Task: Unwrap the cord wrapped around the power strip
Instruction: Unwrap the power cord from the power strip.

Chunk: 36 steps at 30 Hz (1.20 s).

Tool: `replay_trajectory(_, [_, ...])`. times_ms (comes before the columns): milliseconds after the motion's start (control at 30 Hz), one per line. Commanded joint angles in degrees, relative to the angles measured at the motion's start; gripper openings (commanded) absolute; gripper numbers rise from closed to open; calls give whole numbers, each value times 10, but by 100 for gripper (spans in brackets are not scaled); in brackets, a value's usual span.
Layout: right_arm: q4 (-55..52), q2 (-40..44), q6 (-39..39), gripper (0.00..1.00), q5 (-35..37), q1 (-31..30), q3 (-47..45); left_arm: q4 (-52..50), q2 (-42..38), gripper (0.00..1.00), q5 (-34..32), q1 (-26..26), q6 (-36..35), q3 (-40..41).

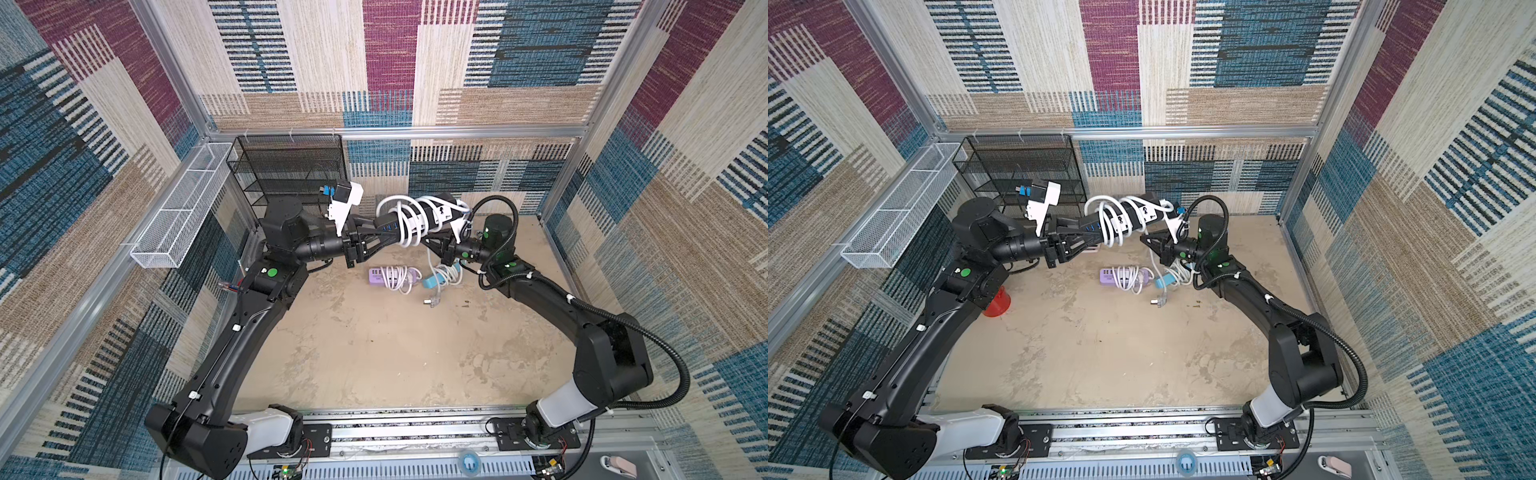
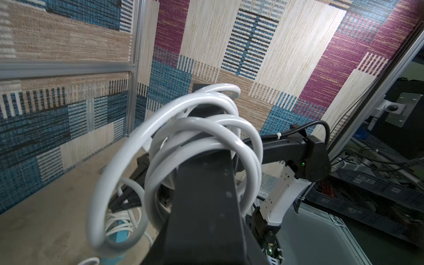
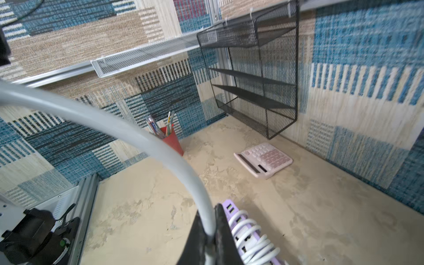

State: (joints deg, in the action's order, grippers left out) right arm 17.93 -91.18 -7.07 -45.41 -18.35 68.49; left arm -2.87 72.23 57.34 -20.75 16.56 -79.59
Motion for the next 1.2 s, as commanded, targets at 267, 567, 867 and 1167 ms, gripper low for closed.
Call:
replay_trajectory(267, [-59,-46,-9,0,8,43,229,8,-48,0,-12,-6,-11,113])
replay_trajectory(567, [-138,-2,30,0,31,107,291,-96,-17,0,-98,-3,-86,85])
replay_trajectory(867, [-187,116,61,0,154,132,150,-97,-4,0,-311,6,-126,32])
replay_trajectory(1167, [-237,198,29,0,299,132,44,-52,28,0,-443,6,-152,-16])
